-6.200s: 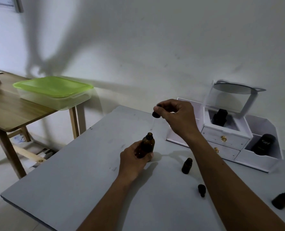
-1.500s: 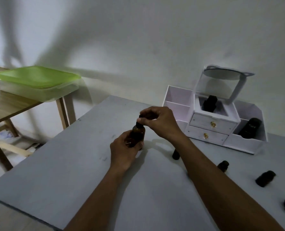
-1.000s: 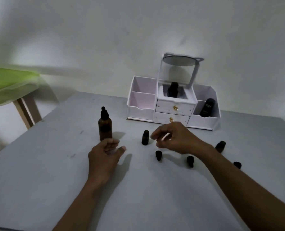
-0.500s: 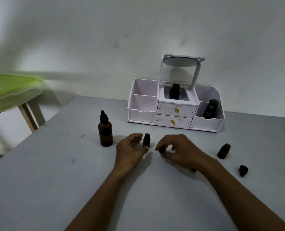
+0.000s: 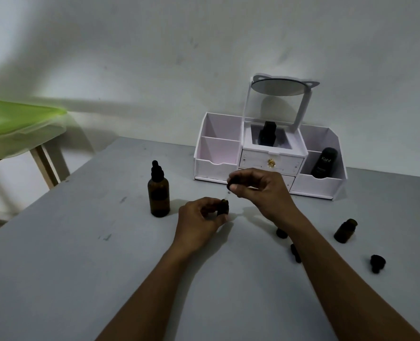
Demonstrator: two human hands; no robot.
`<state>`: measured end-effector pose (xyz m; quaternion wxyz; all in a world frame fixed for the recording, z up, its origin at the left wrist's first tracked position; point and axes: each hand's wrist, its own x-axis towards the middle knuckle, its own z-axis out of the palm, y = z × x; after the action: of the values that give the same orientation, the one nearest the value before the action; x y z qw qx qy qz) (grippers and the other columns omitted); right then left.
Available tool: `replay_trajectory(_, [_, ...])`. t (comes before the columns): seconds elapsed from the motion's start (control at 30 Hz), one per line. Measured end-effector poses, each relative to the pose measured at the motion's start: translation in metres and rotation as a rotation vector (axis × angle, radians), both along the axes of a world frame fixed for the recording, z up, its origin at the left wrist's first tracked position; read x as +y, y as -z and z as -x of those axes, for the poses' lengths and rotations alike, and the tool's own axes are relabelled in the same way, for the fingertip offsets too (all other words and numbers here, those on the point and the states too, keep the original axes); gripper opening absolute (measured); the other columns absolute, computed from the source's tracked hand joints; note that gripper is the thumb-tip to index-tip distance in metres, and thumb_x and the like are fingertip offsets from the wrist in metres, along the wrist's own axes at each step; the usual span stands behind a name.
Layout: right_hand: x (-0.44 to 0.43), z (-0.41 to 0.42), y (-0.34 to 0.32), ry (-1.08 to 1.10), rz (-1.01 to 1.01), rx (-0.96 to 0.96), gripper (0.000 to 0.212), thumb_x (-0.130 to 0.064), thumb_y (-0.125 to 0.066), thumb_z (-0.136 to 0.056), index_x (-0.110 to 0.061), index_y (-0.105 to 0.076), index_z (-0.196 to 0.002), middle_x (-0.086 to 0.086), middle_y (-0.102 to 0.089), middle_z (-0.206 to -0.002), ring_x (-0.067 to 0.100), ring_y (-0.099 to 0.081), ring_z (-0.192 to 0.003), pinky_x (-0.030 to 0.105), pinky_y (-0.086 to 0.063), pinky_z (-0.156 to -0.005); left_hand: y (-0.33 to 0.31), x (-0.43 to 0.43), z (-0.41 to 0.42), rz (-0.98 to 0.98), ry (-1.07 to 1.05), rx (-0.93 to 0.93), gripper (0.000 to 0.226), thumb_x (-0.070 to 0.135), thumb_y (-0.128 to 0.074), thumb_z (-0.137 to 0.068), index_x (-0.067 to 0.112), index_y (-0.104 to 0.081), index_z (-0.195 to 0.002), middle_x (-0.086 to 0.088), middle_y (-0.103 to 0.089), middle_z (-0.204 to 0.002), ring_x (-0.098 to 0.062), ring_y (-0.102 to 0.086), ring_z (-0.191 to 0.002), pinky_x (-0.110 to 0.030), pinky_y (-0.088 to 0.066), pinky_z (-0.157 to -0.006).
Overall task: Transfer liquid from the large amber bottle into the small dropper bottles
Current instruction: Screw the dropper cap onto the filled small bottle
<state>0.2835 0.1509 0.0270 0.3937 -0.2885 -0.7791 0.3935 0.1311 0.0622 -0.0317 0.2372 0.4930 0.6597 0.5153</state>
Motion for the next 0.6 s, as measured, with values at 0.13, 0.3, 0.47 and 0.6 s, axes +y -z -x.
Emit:
replay_trajectory(0.13, [0.003,0.001,0.003,-0.005,0.007,-0.014,0.021,-0.009,-0.077,-0.085,-0.016,-0.077,-0.104,0.000,-0.078,-0.097,0.014,-0.075,-0.091,0.043,-0.060,-0.090,-0.001,0.000,-0.001,-0.001,-0.001,0.006,0.037,0.022,-0.079,-0.077,0.022,-0.070,-0.113,0.007,-0.071,-0.109,-0.004,-0.063,-0.097,-0.013,-0.046,-0.086])
replay_trajectory(0.3, [0.008,0.003,0.009,-0.036,0.003,-0.087,0.021,-0.011,-0.079,-0.083,-0.016,-0.078,-0.104,-0.002,-0.079,-0.096,0.013,-0.075,-0.092,0.034,-0.060,-0.089,0.001,0.002,0.000,-0.001,0.006,0.024,0.036,0.023,-0.077,-0.079,0.024,-0.070,-0.113,0.007,-0.070,-0.111,-0.002,-0.062,-0.095,-0.012,-0.045,-0.085])
replay_trajectory(0.47, [0.009,0.006,0.023,-0.046,-0.025,-0.200,0.024,-0.016,-0.081,-0.082,-0.021,-0.077,-0.106,-0.009,-0.077,-0.097,0.005,-0.073,-0.092,0.025,-0.059,-0.084,0.003,0.004,0.000,-0.020,-0.007,0.066,0.033,0.025,-0.075,-0.081,0.024,-0.070,-0.113,0.007,-0.071,-0.111,-0.003,-0.062,-0.094,-0.019,-0.049,-0.089])
replay_trajectory(0.6, [0.007,0.008,0.031,0.012,-0.026,-0.178,0.026,-0.024,-0.084,-0.079,-0.024,-0.077,-0.104,-0.013,-0.076,-0.093,0.001,-0.072,-0.088,0.023,-0.060,-0.083,0.005,0.005,0.000,-0.025,0.003,0.087,0.033,0.027,-0.074,-0.081,0.023,-0.070,-0.114,0.007,-0.071,-0.110,-0.005,-0.064,-0.097,-0.014,-0.047,-0.084])
